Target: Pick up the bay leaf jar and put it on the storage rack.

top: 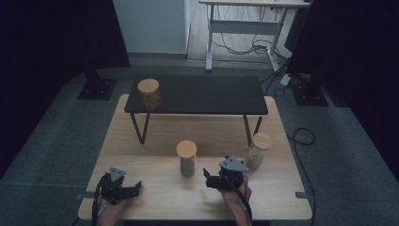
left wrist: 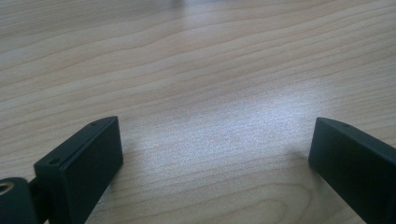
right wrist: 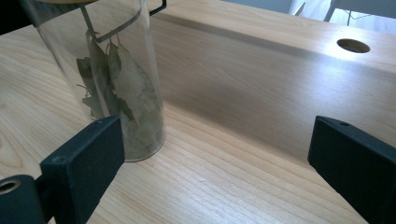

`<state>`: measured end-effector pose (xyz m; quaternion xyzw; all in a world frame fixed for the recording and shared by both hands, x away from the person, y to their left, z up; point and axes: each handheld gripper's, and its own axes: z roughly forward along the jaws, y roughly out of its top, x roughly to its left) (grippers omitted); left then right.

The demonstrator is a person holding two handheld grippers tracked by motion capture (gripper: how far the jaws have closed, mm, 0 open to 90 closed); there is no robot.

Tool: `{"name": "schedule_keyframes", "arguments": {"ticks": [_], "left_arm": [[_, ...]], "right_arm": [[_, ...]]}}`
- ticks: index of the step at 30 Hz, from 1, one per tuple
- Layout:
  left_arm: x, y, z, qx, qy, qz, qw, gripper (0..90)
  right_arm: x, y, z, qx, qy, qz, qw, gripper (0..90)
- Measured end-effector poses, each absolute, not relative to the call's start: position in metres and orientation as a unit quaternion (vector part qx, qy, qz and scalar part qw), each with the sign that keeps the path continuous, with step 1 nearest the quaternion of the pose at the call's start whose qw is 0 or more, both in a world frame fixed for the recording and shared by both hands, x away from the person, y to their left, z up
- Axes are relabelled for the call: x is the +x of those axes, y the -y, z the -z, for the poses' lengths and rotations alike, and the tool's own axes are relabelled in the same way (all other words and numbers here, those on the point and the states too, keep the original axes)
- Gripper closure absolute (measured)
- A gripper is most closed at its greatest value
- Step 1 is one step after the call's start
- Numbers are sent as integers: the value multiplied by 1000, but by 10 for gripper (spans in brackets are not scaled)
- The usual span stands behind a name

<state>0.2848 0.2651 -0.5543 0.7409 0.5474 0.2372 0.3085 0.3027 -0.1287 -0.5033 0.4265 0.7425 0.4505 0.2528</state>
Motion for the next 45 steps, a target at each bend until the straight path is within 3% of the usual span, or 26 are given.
{"name": "schedule_keyframes", "arguments": {"ticks": [45], "left_arm": [[285, -265, 554, 741, -547, -237, 309, 25]], "right_arm": [[308, 88, 508, 395, -761, -459, 231, 57]]}}
